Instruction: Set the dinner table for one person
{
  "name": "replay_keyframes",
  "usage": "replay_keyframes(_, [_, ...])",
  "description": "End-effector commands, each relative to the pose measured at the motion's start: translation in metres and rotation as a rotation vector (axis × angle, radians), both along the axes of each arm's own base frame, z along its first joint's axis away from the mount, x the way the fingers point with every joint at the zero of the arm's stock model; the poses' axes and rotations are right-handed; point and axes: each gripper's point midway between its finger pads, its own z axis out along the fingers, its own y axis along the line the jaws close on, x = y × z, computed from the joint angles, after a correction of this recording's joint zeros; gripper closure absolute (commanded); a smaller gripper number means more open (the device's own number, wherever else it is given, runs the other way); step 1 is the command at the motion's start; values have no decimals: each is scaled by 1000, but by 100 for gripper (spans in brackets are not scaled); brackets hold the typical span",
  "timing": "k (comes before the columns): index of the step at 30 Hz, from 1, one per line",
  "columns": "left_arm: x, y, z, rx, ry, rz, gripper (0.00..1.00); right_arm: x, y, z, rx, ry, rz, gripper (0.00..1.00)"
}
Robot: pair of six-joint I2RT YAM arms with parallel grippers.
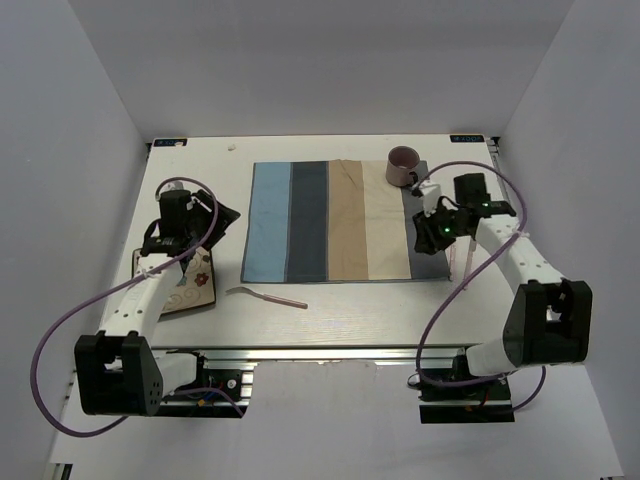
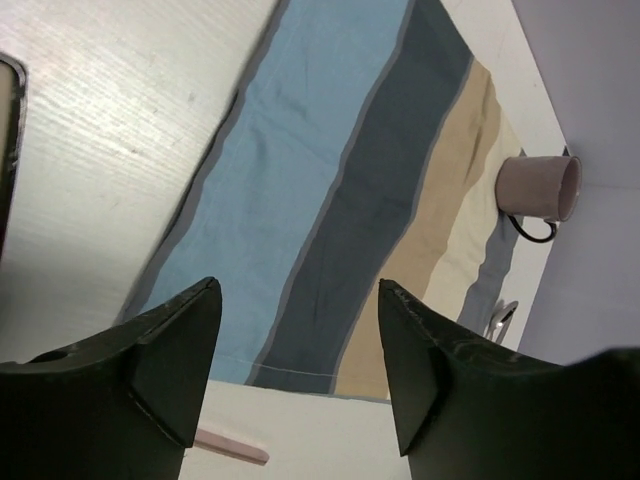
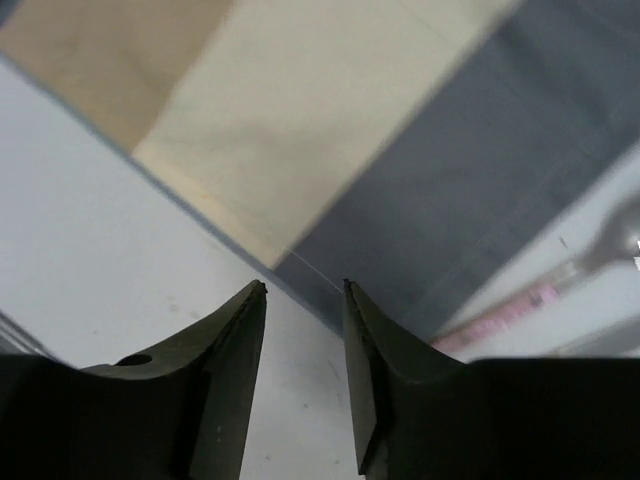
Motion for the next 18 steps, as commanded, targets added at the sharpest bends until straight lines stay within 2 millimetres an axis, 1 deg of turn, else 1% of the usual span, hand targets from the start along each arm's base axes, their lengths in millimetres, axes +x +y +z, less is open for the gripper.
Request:
replay_keyframes(1, [-12, 11, 3, 36, 3, 47, 26, -28, 50, 18, 23, -90, 293, 56])
replay_keyframes(2, [-14, 13, 4, 39, -2, 50, 26, -38, 73, 22, 26, -135, 410, 51])
replay_keyframes(3, [-14, 14, 6, 44, -10, 51, 26, -46, 92, 25, 74, -151, 486, 47])
replay_keyframes(4, [-15, 15, 12, 50, -29, 56, 26, -50, 109, 27, 108, -176, 556, 43])
replay_keyframes(5, [-15, 16, 15, 55, -41, 59, 25, -67, 139, 29, 145, -186, 674, 35])
replay_keyframes(6, [-16, 18, 18, 62, -48, 61, 25, -74, 159, 36, 177, -214, 755, 33])
replay_keyframes(7, [-18, 20, 23, 72, -64, 71, 25, -80, 177, 31, 184, -202, 818, 32])
replay_keyframes(8, [-17, 22, 29, 79, -74, 76, 25, -101, 207, 31, 199, -207, 929, 32])
replay_keyframes(9, [-21, 23, 30, 92, -70, 75, 25, -107, 224, 34, 212, -211, 973, 32])
replay_keyframes(10, [-22, 25, 34, 99, -80, 79, 25, -107, 245, 35, 224, -208, 1004, 32])
replay_keyframes(11, [-25, 28, 41, 112, -101, 93, 25, -123, 267, 35, 236, -204, 1060, 32])
replay_keyframes(12, [-30, 29, 42, 122, -100, 92, 25, -120, 283, 36, 225, -239, 1061, 32])
replay_keyframes(13, [-33, 29, 44, 126, -103, 87, 24, -118, 301, 43, 227, -248, 1033, 32])
replay_keyframes(14, [-36, 36, 46, 152, -105, 113, 24, -127, 321, 27, 197, -227, 1039, 33])
replay_keyframes(15, [-43, 40, 49, 175, -105, 124, 24, -115, 332, 22, 145, -256, 979, 33])
replay_keyframes(16, [-47, 42, 51, 186, -107, 127, 24, -112, 350, 12, 132, -220, 939, 32])
replay_keyframes(17, [-51, 43, 52, 196, -107, 131, 24, -115, 361, 7, 109, -212, 926, 32])
replay_keyframes(18, [-59, 48, 56, 216, -108, 141, 24, -109, 365, 1, 73, -208, 887, 32])
